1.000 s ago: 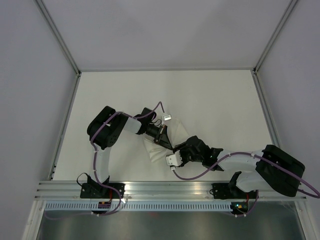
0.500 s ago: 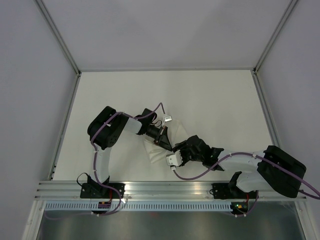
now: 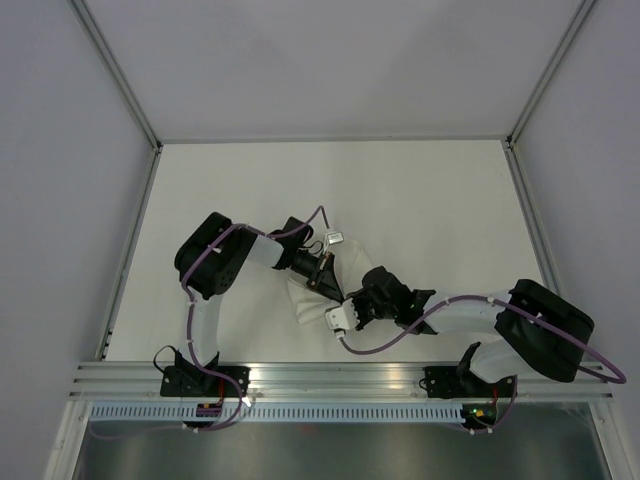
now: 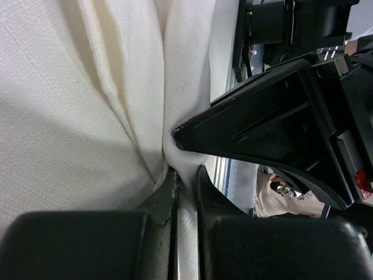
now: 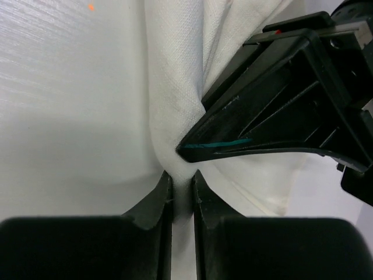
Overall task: Fold the napkin, place the utensils inside, and roll it up
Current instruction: Roll the napkin at the center of the board.
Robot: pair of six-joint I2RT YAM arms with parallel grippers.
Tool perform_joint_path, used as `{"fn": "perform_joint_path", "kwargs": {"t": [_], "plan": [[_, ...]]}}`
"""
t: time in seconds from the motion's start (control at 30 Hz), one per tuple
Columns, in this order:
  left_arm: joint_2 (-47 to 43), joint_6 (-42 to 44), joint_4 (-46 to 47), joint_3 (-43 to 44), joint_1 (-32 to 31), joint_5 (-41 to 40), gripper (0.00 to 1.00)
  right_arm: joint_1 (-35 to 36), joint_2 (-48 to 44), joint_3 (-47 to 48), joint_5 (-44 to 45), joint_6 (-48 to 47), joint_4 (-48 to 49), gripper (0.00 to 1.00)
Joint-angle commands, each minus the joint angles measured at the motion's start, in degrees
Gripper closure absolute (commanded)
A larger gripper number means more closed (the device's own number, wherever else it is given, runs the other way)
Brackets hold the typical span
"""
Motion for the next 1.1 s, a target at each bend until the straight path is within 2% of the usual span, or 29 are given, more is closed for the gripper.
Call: {"fn": "perform_joint_path", "kwargs": {"t": [0.0,0.23,0.33,0.4,0.63,0.8,0.83,0.87,0.97,1.0,1.03,1.07], "plan": [[1.24,5.16,-3.90,-1.15,-0.84,-9.30,0.97,-0.19,2.76,3.78,-1.40,0.09,-7.04,0.86],[-6.40,4.90,-4.16,-1.59,-0.05,-14.48,0.82,-0.80,3.38,8.71,-4.03,-0.44,-21.72,0.89],[-10.62,3.41,-2.06,-2.11,0.57,-15.19,0.79,-1.42,4.70,11.34,-4.83,-0.17,-27.43,0.89],[-13.78,2.01,-0.56,-2.46,1.00,-19.83,0.78,-2.46,6.02,13.80,-6.66,-0.26,-32.00,0.89],[-23.10,-2.57,1.20,-3.52,3.64,-45.22,0.74,-5.90,12.78,22.50,-7.20,1.23,-48.60,0.89],[-29.33,-4.67,0.07,-3.96,3.73,-61.39,0.74,-7.57,14.98,23.21,-7.02,0.37,-50.99,0.89],[-30.65,-5.29,-0.03,-4.48,3.73,-67.78,0.75,-7.74,16.12,24.43,-8.68,-0.17,-53.35,0.89],[-32.14,-5.99,-0.29,-5.01,3.73,-70.62,0.75,-7.92,17.00,25.49,-9.83,-1.04,-55.12,0.89],[-42.85,-10.55,1.29,-12.10,3.64,-85.29,0.75,-10.02,22.79,32.25,-14.99,-5.26,-64.34,0.89],[-46.36,-13.79,1.72,-14.22,3.73,-88.29,0.73,-10.81,24.55,34.36,-16.42,-6.84,-67.41,0.89],[-53.88,-14.08,3.73,-16.24,3.64,-90.49,0.69,-11.52,28.13,38.38,-17.74,-9.46,-72.49,0.88],[-57.17,-14.00,4.71,-19.31,3.64,-92.95,0.68,-12.66,29.91,40.25,-19.05,-10.71,-74.97,0.88]]}}
